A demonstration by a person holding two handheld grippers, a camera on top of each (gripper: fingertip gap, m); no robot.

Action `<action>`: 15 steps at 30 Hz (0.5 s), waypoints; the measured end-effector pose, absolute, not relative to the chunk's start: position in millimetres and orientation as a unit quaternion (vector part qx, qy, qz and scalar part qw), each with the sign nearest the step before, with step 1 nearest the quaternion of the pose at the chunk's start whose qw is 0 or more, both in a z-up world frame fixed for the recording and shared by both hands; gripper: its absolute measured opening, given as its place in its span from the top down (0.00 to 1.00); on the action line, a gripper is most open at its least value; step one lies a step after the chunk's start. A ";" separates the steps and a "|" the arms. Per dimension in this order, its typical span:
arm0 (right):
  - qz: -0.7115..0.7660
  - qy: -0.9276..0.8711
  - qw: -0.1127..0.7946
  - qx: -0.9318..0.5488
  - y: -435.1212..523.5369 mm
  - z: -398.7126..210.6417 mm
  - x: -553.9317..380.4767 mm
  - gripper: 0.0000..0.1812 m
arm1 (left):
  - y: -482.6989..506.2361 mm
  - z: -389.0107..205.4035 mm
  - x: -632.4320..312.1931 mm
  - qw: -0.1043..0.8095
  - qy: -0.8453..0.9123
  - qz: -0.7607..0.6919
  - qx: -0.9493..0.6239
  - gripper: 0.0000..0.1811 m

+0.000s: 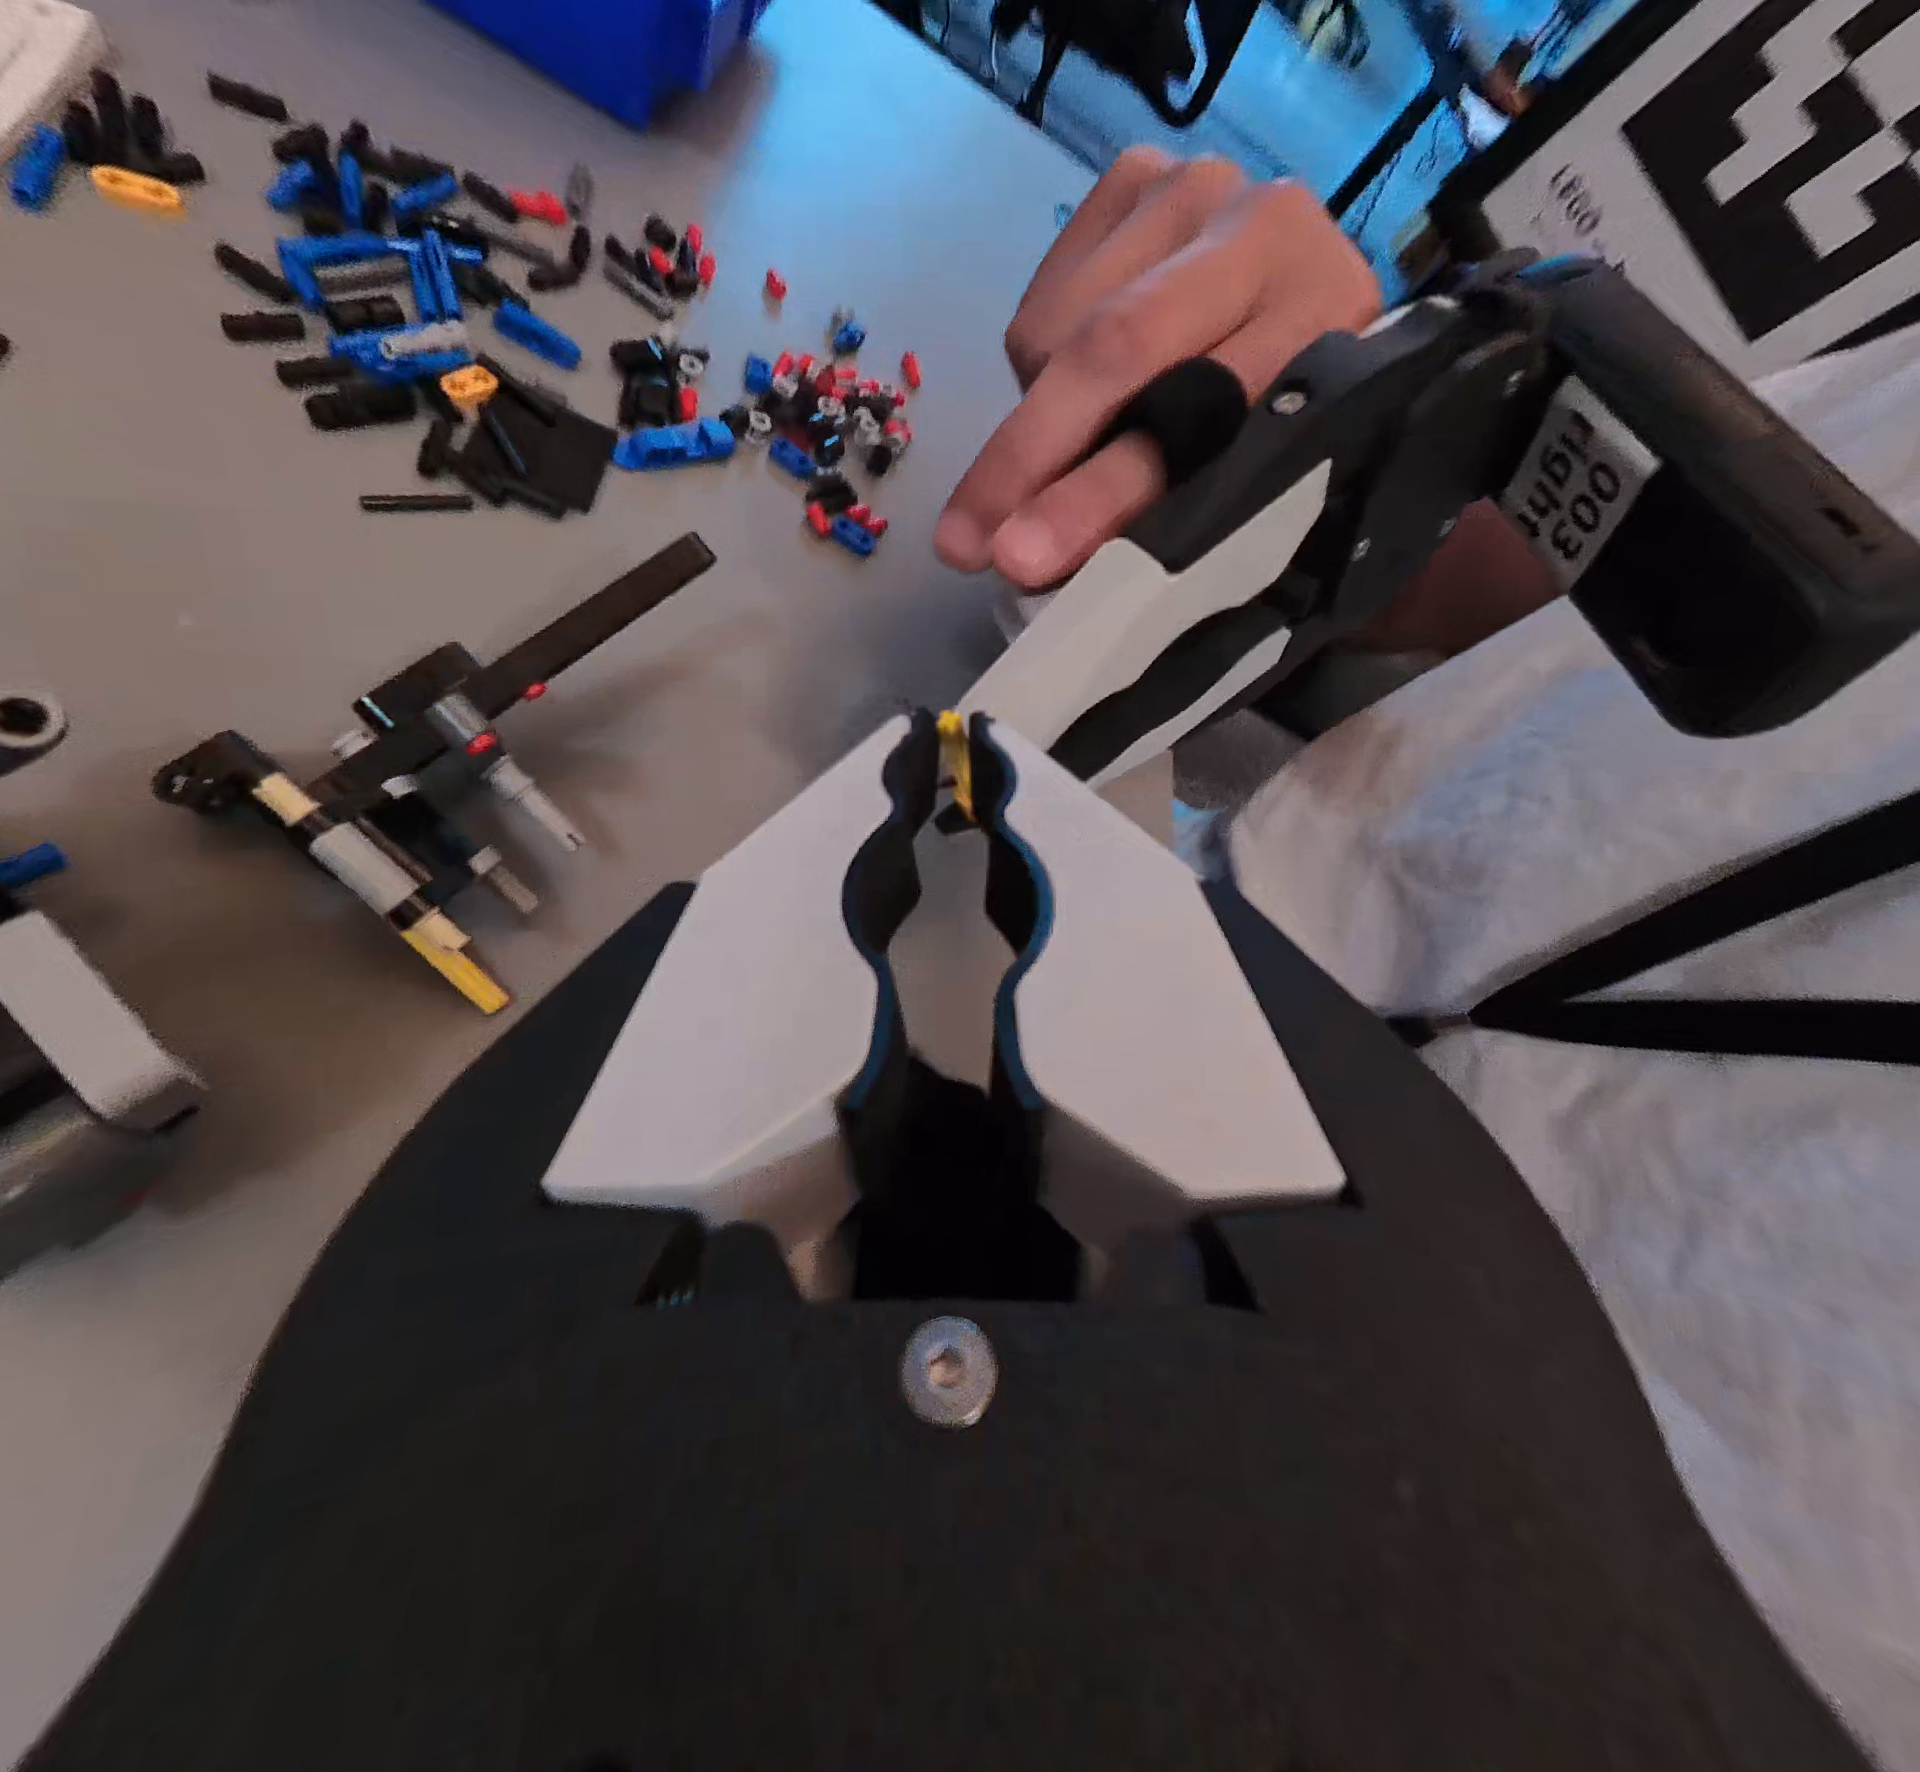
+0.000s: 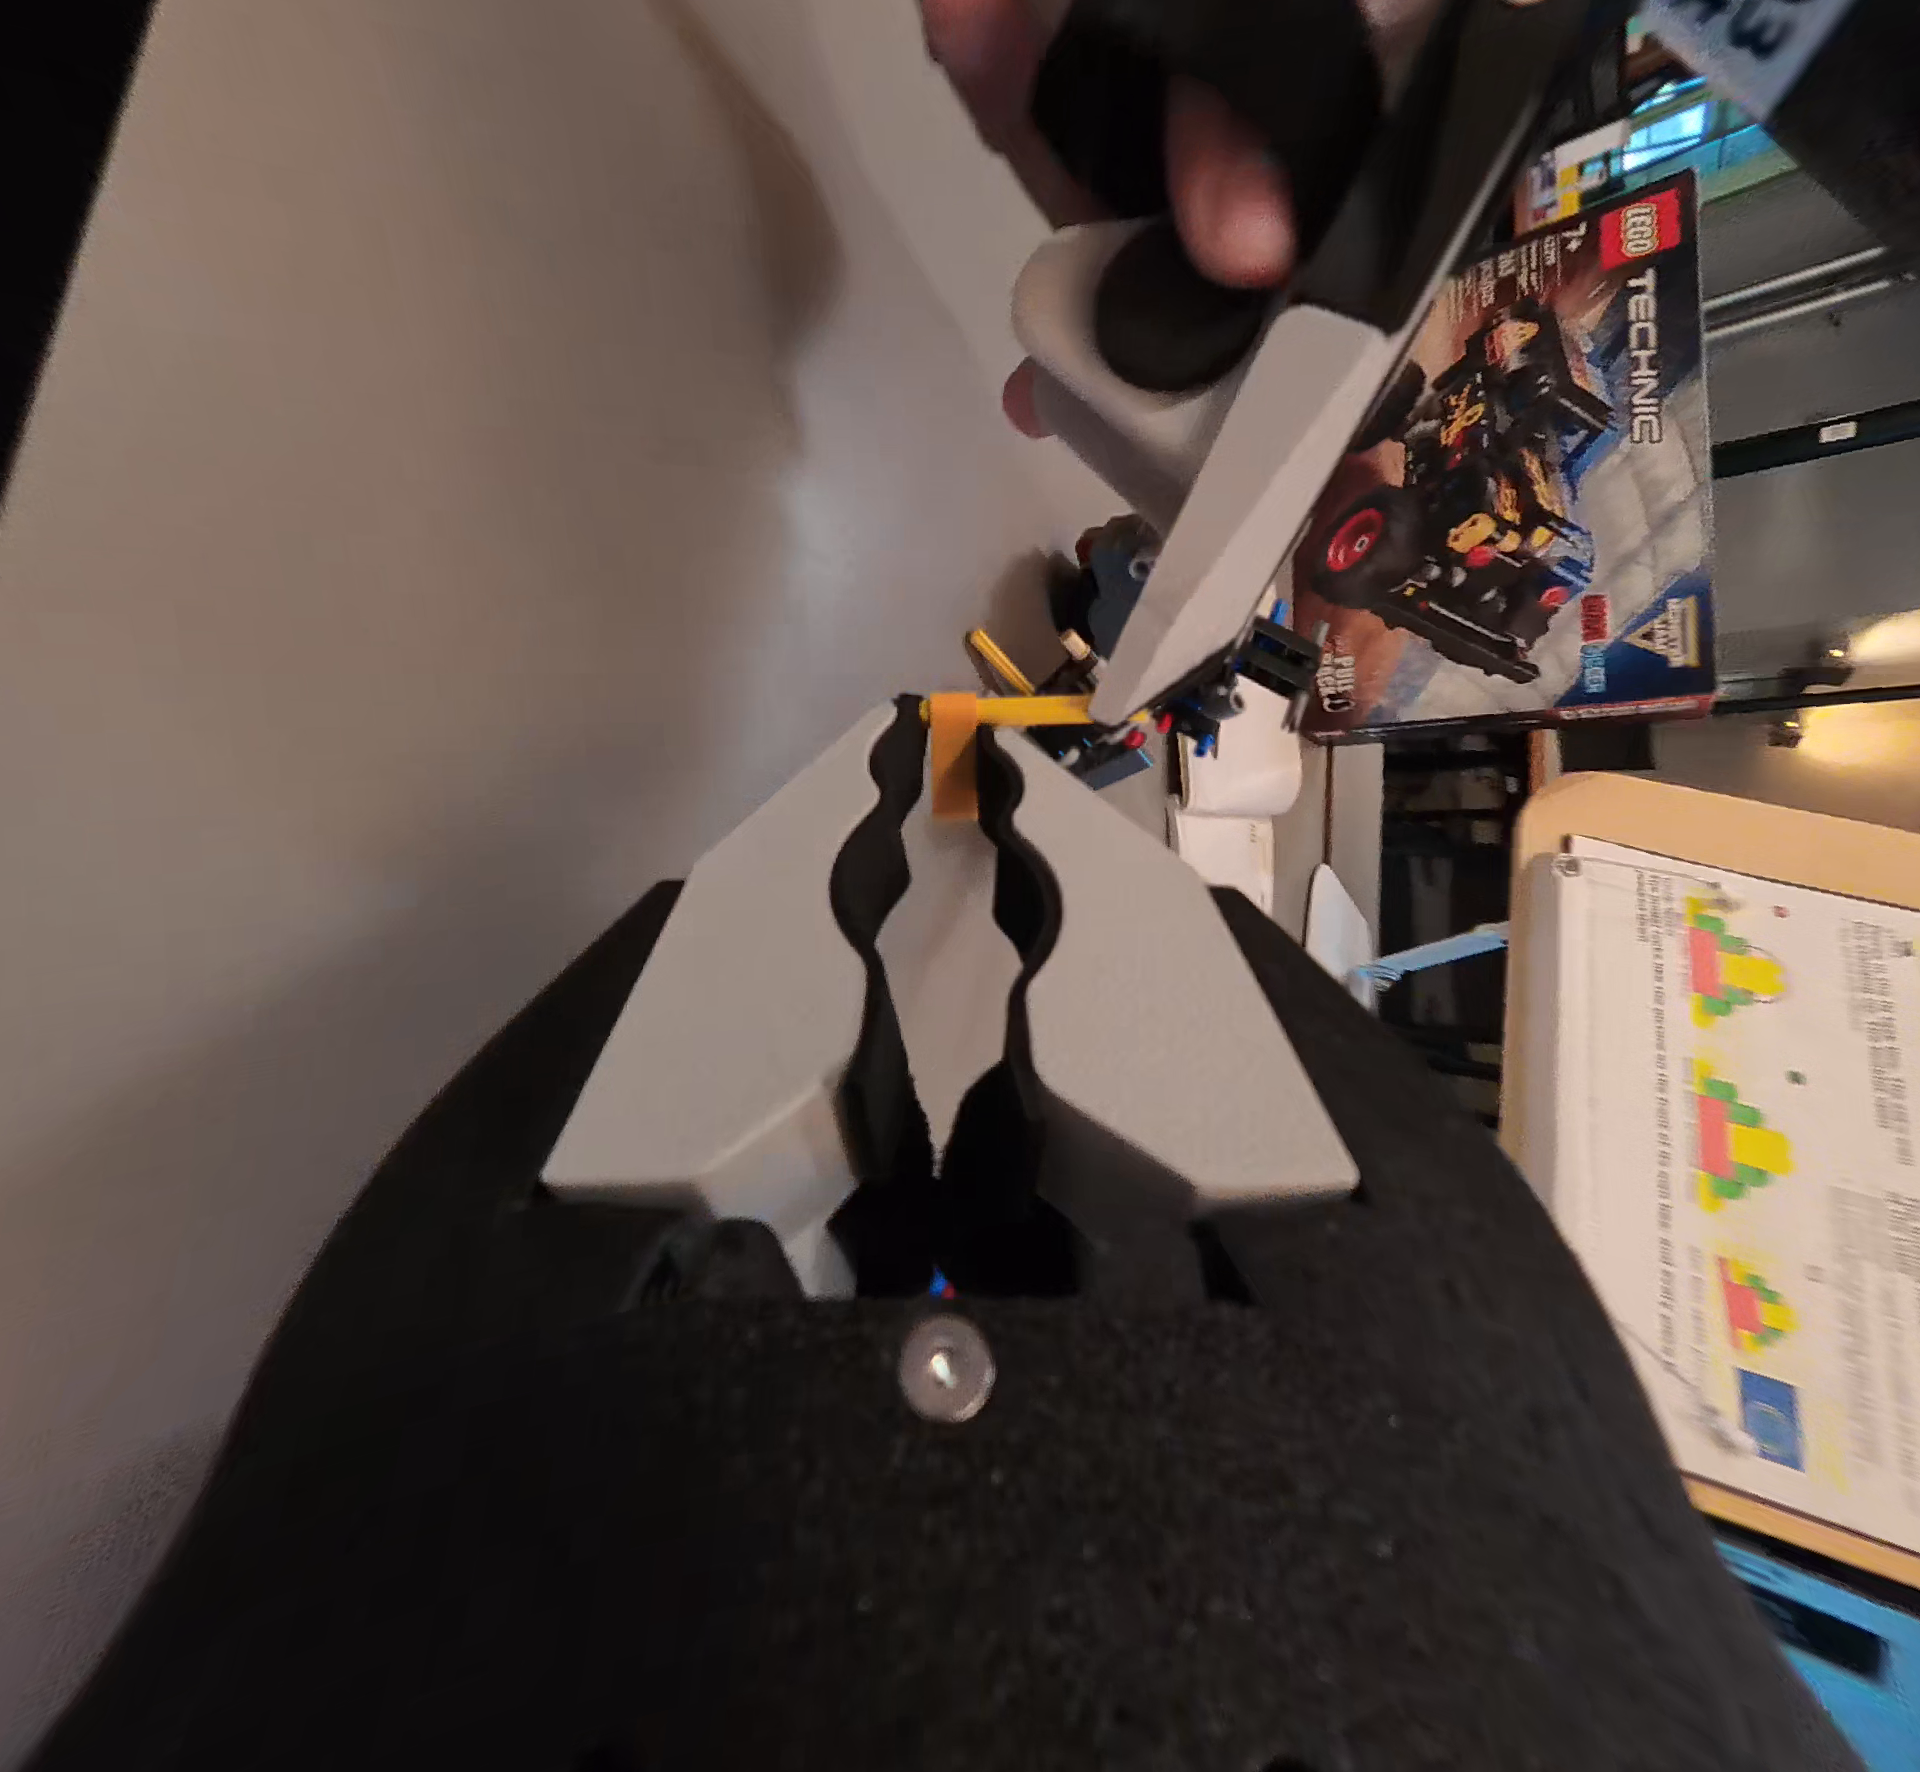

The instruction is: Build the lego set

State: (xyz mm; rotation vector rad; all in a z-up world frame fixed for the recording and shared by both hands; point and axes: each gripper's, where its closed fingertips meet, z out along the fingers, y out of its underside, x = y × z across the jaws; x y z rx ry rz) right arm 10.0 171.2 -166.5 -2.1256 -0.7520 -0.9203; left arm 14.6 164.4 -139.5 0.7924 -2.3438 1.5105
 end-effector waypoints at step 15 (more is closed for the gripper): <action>-0.294 -0.228 0.414 -0.831 173.6 -165.3 13.0 0.82 | 168.3 -135.9 21.7 0.183 -0.804 0.491 0.282 0.99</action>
